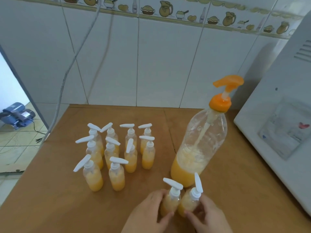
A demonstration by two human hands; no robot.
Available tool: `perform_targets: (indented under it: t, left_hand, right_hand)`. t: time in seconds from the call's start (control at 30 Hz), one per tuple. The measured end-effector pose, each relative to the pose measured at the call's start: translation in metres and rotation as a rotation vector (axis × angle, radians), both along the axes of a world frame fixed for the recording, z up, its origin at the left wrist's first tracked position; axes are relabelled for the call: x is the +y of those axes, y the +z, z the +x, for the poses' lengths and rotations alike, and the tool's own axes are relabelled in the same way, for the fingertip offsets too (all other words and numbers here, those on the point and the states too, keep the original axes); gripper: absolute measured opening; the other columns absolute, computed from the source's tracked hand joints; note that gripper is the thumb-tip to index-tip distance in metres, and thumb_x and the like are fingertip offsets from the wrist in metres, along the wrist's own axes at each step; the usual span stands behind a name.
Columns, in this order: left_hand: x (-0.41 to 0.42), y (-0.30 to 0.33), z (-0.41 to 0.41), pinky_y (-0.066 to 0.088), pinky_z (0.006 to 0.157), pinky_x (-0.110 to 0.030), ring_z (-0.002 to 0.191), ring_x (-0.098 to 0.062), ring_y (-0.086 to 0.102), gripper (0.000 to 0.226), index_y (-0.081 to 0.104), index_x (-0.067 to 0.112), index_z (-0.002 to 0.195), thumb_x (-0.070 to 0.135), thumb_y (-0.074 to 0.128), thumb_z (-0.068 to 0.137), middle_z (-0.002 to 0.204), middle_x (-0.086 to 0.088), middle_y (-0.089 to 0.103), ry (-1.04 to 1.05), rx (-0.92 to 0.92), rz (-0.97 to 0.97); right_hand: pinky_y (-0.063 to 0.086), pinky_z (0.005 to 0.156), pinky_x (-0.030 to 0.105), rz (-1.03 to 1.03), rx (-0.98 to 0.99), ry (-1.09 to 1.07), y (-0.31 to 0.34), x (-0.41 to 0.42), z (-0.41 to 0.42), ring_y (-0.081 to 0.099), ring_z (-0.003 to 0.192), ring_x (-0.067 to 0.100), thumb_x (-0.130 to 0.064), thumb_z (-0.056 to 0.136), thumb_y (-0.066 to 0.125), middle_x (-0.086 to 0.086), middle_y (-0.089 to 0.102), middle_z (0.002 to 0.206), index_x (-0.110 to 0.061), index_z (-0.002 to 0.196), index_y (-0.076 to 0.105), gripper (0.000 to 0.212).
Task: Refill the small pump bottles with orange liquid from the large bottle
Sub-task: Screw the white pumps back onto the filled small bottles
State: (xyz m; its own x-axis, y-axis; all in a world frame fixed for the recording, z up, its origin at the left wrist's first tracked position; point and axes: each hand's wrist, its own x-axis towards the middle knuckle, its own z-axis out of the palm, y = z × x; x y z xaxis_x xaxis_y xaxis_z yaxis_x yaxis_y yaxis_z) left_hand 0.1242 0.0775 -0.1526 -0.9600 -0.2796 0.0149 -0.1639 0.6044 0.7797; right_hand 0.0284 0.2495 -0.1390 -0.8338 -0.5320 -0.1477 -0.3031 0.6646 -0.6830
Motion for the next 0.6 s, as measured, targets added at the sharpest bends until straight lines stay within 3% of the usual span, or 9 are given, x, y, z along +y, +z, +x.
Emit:
perform_targets:
  t: [0.13,0.2,0.3,0.4,0.5,0.6]
  left_hand:
    - [0.005,0.002,0.0,0.033,0.091,-0.004,0.119,0.009,0.041,0.058,0.03,0.042,0.133,0.053,0.056,0.082,0.124,0.031,0.039,0.037,0.012,-0.03]
    - [0.006,-0.003,0.002,0.035,0.084,-0.004,0.114,0.004,0.043,0.052,0.035,0.043,0.128,0.05,0.054,0.08,0.121,0.024,0.05,0.118,0.013,-0.115]
    - [-0.004,-0.003,0.004,0.035,0.078,-0.005,0.105,-0.003,0.05,0.052,0.041,0.032,0.127,0.048,0.055,0.079,0.11,0.012,0.062,0.293,0.073,-0.214]
    - [-0.015,0.003,0.004,0.032,0.089,-0.012,0.117,-0.007,0.049,0.056,0.026,0.028,0.141,0.041,0.051,0.092,0.128,0.01,0.049,0.387,0.068,-0.108]
    - [-0.021,0.001,0.004,0.04,0.088,-0.021,0.112,-0.014,0.054,0.052,0.031,0.025,0.138,0.036,0.052,0.092,0.123,0.005,0.054,0.474,0.043,-0.084]
    - [-0.021,0.001,0.003,0.043,0.086,-0.027,0.107,-0.019,0.057,0.046,0.037,0.021,0.133,0.033,0.053,0.092,0.119,0.001,0.057,0.524,0.012,-0.033]
  right_hand:
    - [0.04,0.069,0.002,-0.028,-0.004,0.066,-0.007,-0.015,-0.004,0.054,0.086,-0.016,-0.032,0.069,0.077,-0.029,0.061,0.083,-0.073,0.099,0.047,0.059]
    - [0.039,0.069,0.003,-0.047,0.001,0.093,-0.009,-0.026,-0.006,0.054,0.084,-0.014,-0.032,0.07,0.077,-0.019,0.062,0.084,-0.057,0.102,0.056,0.046]
    - [0.041,0.074,0.005,-0.068,0.006,0.103,-0.01,-0.043,-0.008,0.056,0.087,-0.007,-0.031,0.071,0.076,-0.013,0.063,0.097,-0.044,0.11,0.055,0.047]
    - [0.042,0.081,0.007,-0.104,0.018,0.164,-0.011,-0.062,-0.009,0.057,0.093,-0.004,-0.03,0.074,0.073,-0.017,0.064,0.101,-0.043,0.11,0.055,0.043]
    - [0.046,0.084,0.016,-0.111,0.021,0.2,-0.01,-0.081,-0.008,0.056,0.092,-0.004,-0.033,0.075,0.07,-0.021,0.062,0.102,-0.04,0.114,0.055,0.042]
    - [0.045,0.082,0.014,-0.111,0.019,0.206,-0.008,-0.092,-0.008,0.055,0.09,-0.004,-0.032,0.077,0.069,-0.022,0.061,0.102,-0.04,0.116,0.054,0.042]
